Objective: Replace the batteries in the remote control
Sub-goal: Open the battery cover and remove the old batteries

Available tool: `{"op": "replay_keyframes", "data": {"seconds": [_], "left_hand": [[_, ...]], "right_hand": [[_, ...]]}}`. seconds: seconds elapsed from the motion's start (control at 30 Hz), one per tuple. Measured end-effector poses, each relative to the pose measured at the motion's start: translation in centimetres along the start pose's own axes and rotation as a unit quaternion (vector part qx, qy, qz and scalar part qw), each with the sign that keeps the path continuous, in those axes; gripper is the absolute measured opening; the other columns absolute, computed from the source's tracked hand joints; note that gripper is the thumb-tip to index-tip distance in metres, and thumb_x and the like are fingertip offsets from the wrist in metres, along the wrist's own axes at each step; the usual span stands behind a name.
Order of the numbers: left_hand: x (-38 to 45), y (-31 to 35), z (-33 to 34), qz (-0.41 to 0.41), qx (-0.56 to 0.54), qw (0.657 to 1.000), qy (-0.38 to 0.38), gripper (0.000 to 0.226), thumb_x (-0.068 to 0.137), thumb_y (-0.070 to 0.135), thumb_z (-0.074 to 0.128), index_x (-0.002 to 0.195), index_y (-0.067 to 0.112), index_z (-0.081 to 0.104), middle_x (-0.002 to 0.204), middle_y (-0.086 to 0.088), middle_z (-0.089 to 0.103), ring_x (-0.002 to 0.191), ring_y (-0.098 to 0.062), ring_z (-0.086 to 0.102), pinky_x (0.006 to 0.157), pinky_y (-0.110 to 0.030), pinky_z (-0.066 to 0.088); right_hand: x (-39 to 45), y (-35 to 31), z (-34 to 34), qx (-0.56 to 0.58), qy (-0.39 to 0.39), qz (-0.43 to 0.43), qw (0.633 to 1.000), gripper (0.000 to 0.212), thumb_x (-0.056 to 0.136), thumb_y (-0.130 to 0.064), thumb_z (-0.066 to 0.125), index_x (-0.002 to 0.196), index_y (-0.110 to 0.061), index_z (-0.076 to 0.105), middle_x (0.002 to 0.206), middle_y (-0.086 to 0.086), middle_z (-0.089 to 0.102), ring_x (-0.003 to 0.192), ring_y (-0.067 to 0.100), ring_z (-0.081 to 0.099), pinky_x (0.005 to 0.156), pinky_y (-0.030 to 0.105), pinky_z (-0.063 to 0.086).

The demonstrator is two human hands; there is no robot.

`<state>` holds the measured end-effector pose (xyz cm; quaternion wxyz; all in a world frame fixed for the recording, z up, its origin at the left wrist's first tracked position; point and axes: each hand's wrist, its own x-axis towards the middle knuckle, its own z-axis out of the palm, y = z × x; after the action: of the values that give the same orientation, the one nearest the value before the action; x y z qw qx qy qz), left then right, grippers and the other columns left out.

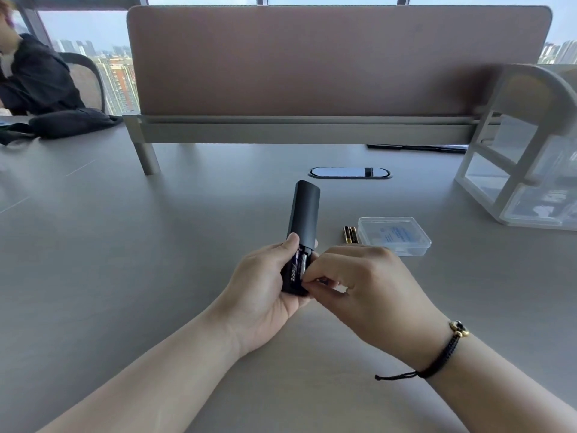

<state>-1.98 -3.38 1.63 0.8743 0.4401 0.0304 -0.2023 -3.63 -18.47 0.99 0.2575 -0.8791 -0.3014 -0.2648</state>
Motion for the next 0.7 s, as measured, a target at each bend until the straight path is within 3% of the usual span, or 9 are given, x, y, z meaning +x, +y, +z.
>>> {"op": "replay_keyframes", "data": {"seconds": [0.13, 0.27, 0.43, 0.57, 0.7], "left_hand": [[0.1, -0.1, -0.1, -0.039, -0.030, 0.998, 0.029, 0.048, 0.100, 0.028, 0.050, 0.132, -0.009, 0.052, 0.114, -0.017, 0.055, 0.098, -0.026, 0.060, 0.086, -0.037, 0.057], [0.1, -0.1, -0.2, -0.063, -0.049, 0.996, 0.024, 0.052, 0.100, 0.034, 0.051, 0.133, -0.006, 0.051, 0.112, -0.017, 0.052, 0.096, -0.029, 0.061, 0.086, -0.039, 0.058], [0.2, -0.2, -0.3, -0.072, -0.061, 0.995, 0.029, 0.051, 0.100, 0.035, 0.050, 0.129, -0.007, 0.052, 0.111, -0.017, 0.046, 0.101, -0.029, 0.050, 0.077, -0.038, 0.061], [0.6, -0.2, -0.9, -0.086, -0.078, 0.993, 0.028, 0.055, 0.099, 0.037, 0.050, 0.133, -0.006, 0.049, 0.111, -0.016, 0.041, 0.104, -0.028, 0.045, 0.097, -0.046, 0.049], [0.9, -0.4, -1.2, -0.088, -0.099, 0.991, 0.028, 0.055, 0.099, 0.038, 0.049, 0.132, -0.006, 0.049, 0.113, -0.016, 0.041, 0.106, -0.029, 0.046, 0.106, -0.048, 0.043]], "right_hand": [[0.0, 0.2, 0.1, 0.019, 0.018, 0.016, 1.000, 0.009, 0.078, -0.017, 0.073, 0.070, -0.018, 0.069, 0.059, -0.002, 0.064, 0.055, 0.021, 0.060, 0.047, 0.038, 0.049], [-0.1, 0.0, 0.2, 0.033, 0.019, 0.012, 0.999, 0.011, 0.077, -0.019, 0.074, 0.068, -0.017, 0.068, 0.058, -0.004, 0.064, 0.054, 0.017, 0.060, 0.047, 0.037, 0.049], [-0.1, -0.1, 0.3, 0.053, 0.010, 0.006, 0.999, 0.008, 0.080, -0.015, 0.072, 0.072, -0.017, 0.071, 0.058, -0.001, 0.068, 0.054, 0.018, 0.065, 0.048, 0.036, 0.050], [-0.2, 0.0, 0.1, 0.084, 0.008, 0.022, 0.996, 0.009, 0.077, -0.012, 0.077, 0.073, -0.019, 0.073, 0.062, -0.005, 0.072, 0.059, 0.007, 0.069, 0.052, 0.033, 0.053], [-0.2, 0.0, 0.0, 0.083, 0.004, 0.016, 0.996, 0.009, 0.076, -0.012, 0.078, 0.075, -0.019, 0.074, 0.065, -0.005, 0.073, 0.061, 0.008, 0.070, 0.053, 0.033, 0.054]]}}
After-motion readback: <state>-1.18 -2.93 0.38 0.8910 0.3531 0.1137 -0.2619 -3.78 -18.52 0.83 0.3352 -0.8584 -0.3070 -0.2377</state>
